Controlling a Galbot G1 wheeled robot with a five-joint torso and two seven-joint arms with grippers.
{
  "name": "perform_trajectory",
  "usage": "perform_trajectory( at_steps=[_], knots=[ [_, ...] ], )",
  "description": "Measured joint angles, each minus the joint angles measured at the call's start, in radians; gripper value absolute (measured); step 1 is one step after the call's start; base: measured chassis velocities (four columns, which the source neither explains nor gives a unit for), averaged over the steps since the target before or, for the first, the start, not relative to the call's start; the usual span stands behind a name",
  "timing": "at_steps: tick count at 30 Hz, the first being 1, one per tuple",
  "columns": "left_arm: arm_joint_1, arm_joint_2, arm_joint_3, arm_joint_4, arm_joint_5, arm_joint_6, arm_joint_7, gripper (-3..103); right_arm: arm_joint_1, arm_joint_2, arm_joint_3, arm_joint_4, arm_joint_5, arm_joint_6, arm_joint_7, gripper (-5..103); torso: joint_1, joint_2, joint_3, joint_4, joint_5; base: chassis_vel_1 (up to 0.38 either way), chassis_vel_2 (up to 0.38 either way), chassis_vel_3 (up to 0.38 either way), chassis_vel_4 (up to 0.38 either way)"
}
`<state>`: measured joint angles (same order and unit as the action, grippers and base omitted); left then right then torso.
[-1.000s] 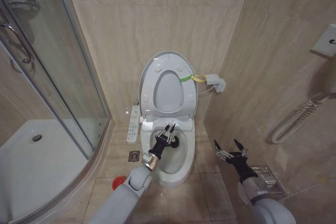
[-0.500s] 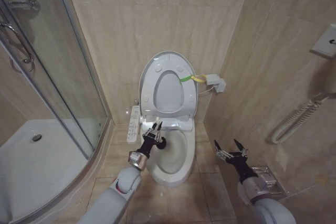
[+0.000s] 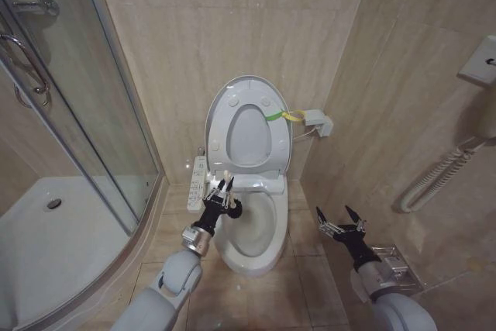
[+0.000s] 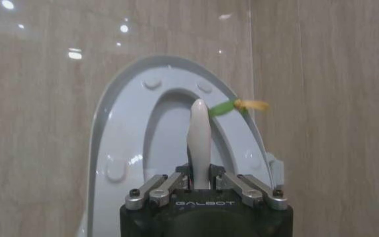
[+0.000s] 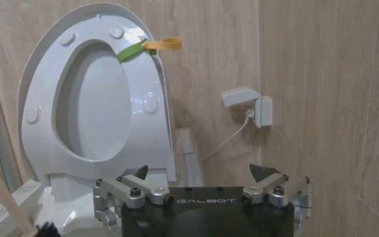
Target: Open the toilet lid, clean the toilet bowl with a toilet brush, close the toilet lid, and flush.
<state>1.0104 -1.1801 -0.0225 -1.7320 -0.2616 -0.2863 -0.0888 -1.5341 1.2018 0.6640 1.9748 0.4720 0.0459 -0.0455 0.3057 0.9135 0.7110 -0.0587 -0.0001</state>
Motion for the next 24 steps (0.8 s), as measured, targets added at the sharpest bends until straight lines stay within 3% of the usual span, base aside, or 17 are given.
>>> perform_trajectory(
  at_steps=[12,24],
  knots=[
    [0.173,0.037,-0.132,-0.175,0.033,0.007,-0.003,19,0.000,0.000,0.000,0.000,0.000,0.000,0.000,100,0.000,0.000,0.000,0.0002,0.0000,0.000,0.000,0.000,0.000],
    [0.368,-0.016,-0.257,-0.271,0.113,0.020,-0.050,19,0.000,0.000,0.000,0.000,0.000,0.000,0.000,100,0.000,0.000,0.000,0.0000,0.0000,0.000,0.000,0.000,0.000]
  ],
)
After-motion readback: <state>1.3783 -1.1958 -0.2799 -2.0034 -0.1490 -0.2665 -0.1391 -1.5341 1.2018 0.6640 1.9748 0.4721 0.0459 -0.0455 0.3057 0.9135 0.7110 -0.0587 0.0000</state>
